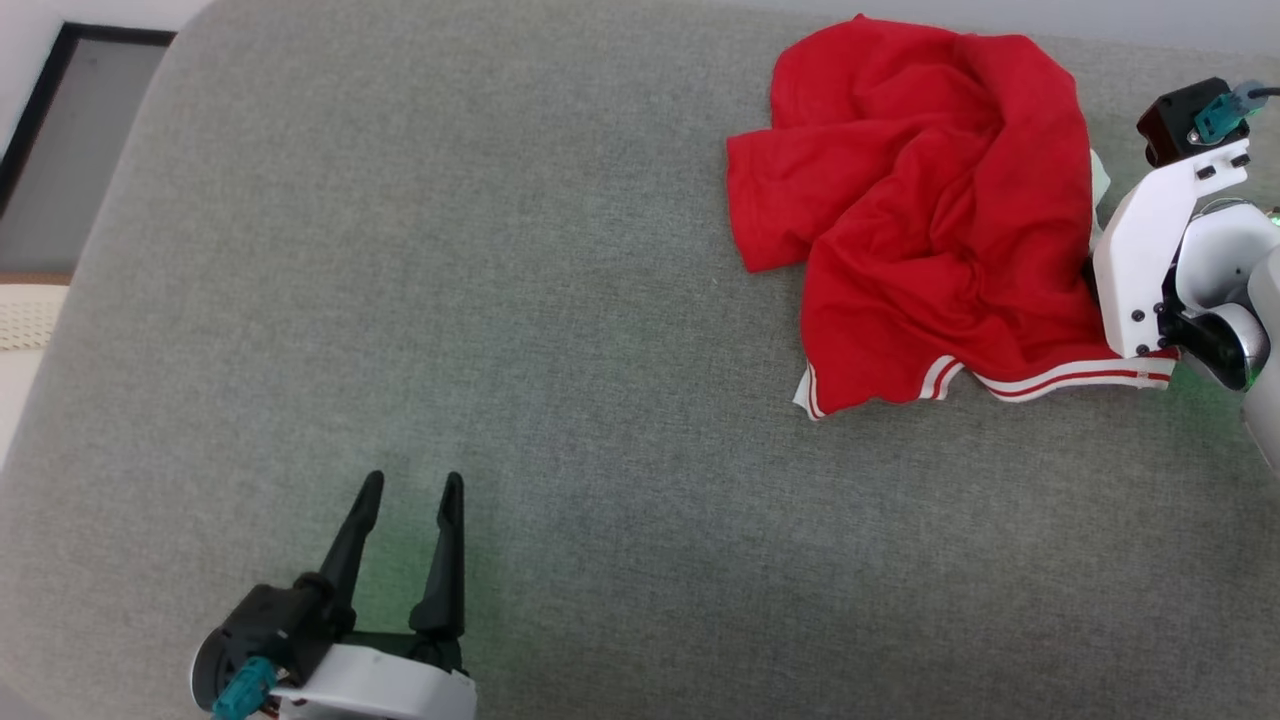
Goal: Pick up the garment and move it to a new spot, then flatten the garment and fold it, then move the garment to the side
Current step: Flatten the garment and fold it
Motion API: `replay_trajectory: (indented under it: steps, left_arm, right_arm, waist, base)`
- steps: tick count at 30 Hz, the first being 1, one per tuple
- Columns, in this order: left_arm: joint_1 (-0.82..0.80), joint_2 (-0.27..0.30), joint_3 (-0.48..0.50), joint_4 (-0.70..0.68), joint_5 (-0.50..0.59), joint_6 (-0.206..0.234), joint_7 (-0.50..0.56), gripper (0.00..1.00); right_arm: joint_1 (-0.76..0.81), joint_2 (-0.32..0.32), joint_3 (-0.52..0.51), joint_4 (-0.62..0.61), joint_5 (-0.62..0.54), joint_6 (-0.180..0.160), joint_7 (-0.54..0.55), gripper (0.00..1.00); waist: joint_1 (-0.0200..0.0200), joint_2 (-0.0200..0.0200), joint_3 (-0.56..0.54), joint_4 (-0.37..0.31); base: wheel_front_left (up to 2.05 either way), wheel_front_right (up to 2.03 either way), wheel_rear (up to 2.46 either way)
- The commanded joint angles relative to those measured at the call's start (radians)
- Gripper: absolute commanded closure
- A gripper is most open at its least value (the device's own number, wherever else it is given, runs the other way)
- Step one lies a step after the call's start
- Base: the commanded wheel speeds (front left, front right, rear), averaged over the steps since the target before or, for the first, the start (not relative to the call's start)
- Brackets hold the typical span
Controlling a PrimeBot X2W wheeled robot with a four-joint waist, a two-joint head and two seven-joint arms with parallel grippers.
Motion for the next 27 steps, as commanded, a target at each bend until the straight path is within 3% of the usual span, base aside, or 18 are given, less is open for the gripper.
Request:
replay_trajectory:
  steps: [1,3,4,5,6,16,22,27]
  left_arm:
    - [-0.011,-0.001,-0.002,0.004,-0.006,-0.003,0.000,0.00]
    - [-0.016,-0.002,-0.003,0.006,-0.007,-0.003,0.000,0.00]
    - [-0.018,-0.002,-0.003,0.006,-0.008,-0.003,0.000,0.00]
    - [-0.020,-0.001,-0.003,0.007,-0.008,-0.003,0.000,0.00]
    - [-0.022,-0.001,-0.003,0.008,-0.009,-0.003,0.000,0.00]
    - [-0.022,0.001,0.013,0.012,-0.016,-0.003,0.000,0.00]
    - [-0.013,-0.002,0.016,0.015,-0.015,-0.003,0.000,0.00]
    - [-0.007,-0.004,0.020,0.010,-0.022,-0.003,0.000,0.00]
  right_arm:
    - [0.019,0.013,0.039,0.010,0.031,0.000,0.006,0.00]
    - [0.024,0.014,0.075,0.011,0.062,0.003,0.022,0.01]
    - [0.024,0.010,0.091,0.009,0.077,0.003,0.020,0.51]
    - [0.022,0.005,0.104,0.007,0.085,0.003,0.015,0.71]
    - [0.018,0.003,0.116,0.006,0.096,0.003,0.010,1.00]
    - [-0.071,-0.057,0.161,0.031,0.131,-0.001,-0.130,1.00]
    - [-0.134,-0.144,0.197,0.100,-0.010,-0.001,-0.232,1.00]
    - [-0.149,-0.134,0.169,0.207,-0.127,-0.001,-0.239,1.00]
  waist:
    - [0.0000,0.0000,0.003,0.003]
    - [0.0000,0.0000,0.003,0.003]
    - [0.0000,0.0000,0.004,0.003]
    - [0.0000,0.0000,0.004,0.002]
    - [0.0000,0.0000,0.004,0.002]
    - [0.0000,0.0000,-0.016,-0.035]
    - [0.0000,0.0000,-0.035,-0.061]
    - [0.0000,0.0000,-0.036,-0.078]
  base:
    - [0.00,0.00,0.00]
    - [0.00,0.00,0.00]
    - [0.00,0.00,0.00]
    - [0.00,0.00,0.00]
    - [0.00,0.00,0.00]
    - [0.00,0.00,0.00]
    - [0.00,0.00,0.00]
    - [0.00,0.00,0.00]
